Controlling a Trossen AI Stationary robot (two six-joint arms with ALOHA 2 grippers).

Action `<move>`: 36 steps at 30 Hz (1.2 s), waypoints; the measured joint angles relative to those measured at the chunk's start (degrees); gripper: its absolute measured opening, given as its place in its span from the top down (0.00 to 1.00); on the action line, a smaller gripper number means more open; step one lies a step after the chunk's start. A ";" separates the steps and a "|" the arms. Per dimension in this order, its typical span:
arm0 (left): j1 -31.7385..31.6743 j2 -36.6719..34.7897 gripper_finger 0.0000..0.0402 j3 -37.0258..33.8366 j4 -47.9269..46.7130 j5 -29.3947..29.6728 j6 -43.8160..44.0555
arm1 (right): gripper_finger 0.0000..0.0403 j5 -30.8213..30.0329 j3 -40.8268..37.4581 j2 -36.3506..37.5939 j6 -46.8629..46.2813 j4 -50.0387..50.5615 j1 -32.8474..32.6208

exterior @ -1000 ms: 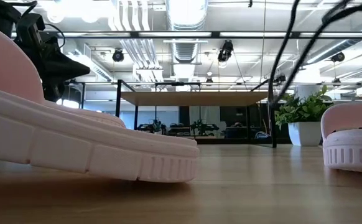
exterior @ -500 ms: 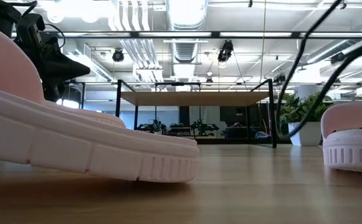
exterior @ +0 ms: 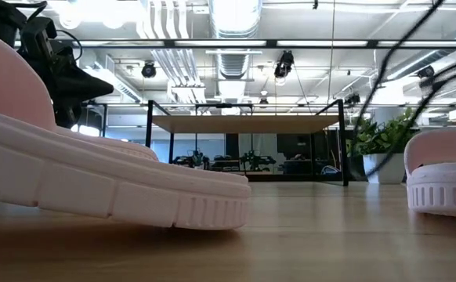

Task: Pick and place slides into the shelf
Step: Put the black slipper under the shelf

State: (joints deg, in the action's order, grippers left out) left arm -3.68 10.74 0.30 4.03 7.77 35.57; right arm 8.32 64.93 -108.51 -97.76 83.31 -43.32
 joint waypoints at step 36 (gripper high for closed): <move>-0.01 0.00 1.00 0.00 0.00 0.01 0.01 | 0.97 -45.65 11.85 0.48 84.41 -24.29 41.69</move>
State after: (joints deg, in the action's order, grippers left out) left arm -3.69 10.74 0.30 4.03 7.78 35.58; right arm -37.33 76.78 -108.03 -13.35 59.03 -1.63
